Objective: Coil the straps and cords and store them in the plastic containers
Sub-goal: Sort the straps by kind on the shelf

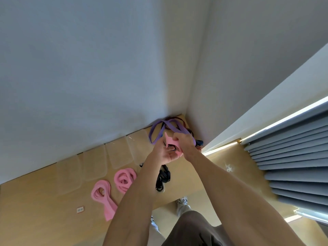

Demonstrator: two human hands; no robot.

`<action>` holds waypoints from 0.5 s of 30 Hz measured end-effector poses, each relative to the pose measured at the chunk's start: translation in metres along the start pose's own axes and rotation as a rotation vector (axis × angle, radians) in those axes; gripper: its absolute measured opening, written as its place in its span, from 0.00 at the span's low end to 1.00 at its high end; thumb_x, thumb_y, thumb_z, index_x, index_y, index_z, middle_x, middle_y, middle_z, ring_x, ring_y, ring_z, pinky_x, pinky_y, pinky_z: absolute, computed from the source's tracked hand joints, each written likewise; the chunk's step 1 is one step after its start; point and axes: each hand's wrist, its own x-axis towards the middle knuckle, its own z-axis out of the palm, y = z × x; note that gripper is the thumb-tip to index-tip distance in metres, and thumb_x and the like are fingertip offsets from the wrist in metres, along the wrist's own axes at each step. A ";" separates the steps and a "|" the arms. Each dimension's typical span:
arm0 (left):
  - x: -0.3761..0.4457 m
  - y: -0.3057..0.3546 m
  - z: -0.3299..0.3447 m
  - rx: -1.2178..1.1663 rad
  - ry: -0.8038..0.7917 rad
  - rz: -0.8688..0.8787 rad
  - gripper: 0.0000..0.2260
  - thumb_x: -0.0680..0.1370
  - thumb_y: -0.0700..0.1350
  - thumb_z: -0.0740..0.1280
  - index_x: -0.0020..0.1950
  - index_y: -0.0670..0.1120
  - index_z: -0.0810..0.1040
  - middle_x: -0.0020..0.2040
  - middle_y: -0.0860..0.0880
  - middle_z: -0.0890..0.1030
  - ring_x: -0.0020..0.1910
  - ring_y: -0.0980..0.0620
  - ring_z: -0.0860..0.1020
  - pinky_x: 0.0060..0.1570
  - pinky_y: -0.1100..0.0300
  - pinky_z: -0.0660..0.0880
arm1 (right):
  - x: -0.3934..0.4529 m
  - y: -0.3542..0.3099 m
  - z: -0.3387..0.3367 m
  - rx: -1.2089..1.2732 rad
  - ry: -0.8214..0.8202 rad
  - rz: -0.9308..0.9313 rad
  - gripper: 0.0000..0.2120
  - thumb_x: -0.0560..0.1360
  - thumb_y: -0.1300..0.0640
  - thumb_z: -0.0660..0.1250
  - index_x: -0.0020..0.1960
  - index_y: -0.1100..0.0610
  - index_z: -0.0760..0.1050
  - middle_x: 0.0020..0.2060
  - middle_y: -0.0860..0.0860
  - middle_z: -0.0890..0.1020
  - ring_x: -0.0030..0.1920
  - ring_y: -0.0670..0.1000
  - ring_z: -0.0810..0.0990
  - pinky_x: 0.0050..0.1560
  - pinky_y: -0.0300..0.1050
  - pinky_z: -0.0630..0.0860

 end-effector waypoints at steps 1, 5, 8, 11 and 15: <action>0.003 -0.001 -0.003 -0.004 0.009 0.033 0.11 0.81 0.46 0.64 0.49 0.38 0.77 0.48 0.39 0.80 0.46 0.36 0.81 0.38 0.49 0.80 | -0.002 0.005 -0.002 0.020 -0.007 0.004 0.07 0.63 0.58 0.67 0.28 0.55 0.72 0.25 0.51 0.72 0.23 0.50 0.67 0.26 0.38 0.63; 0.004 -0.012 -0.015 0.186 -0.031 -0.083 0.12 0.83 0.44 0.58 0.48 0.39 0.77 0.57 0.37 0.77 0.55 0.32 0.79 0.51 0.45 0.75 | -0.003 0.026 -0.015 0.165 0.008 0.052 0.12 0.69 0.63 0.64 0.27 0.56 0.76 0.26 0.56 0.76 0.22 0.52 0.70 0.26 0.39 0.65; 0.001 -0.029 -0.012 0.164 -0.065 -0.104 0.13 0.81 0.40 0.56 0.41 0.39 0.75 0.45 0.39 0.79 0.39 0.34 0.83 0.48 0.46 0.79 | -0.008 0.028 -0.021 0.188 -0.002 0.068 0.08 0.69 0.61 0.63 0.31 0.58 0.73 0.23 0.55 0.76 0.21 0.52 0.70 0.25 0.38 0.67; 0.005 -0.039 -0.009 -0.042 0.073 -0.017 0.09 0.80 0.38 0.57 0.48 0.40 0.77 0.44 0.41 0.79 0.39 0.44 0.79 0.45 0.54 0.78 | -0.011 0.027 -0.024 0.162 0.017 0.043 0.05 0.69 0.62 0.63 0.35 0.59 0.70 0.27 0.55 0.74 0.23 0.52 0.69 0.27 0.39 0.65; 0.008 -0.033 -0.007 0.013 0.276 0.142 0.08 0.78 0.31 0.58 0.53 0.39 0.74 0.39 0.43 0.75 0.31 0.51 0.68 0.36 0.59 0.70 | -0.016 0.033 -0.026 0.148 0.036 0.042 0.02 0.71 0.64 0.62 0.40 0.61 0.71 0.35 0.58 0.77 0.32 0.56 0.74 0.33 0.44 0.71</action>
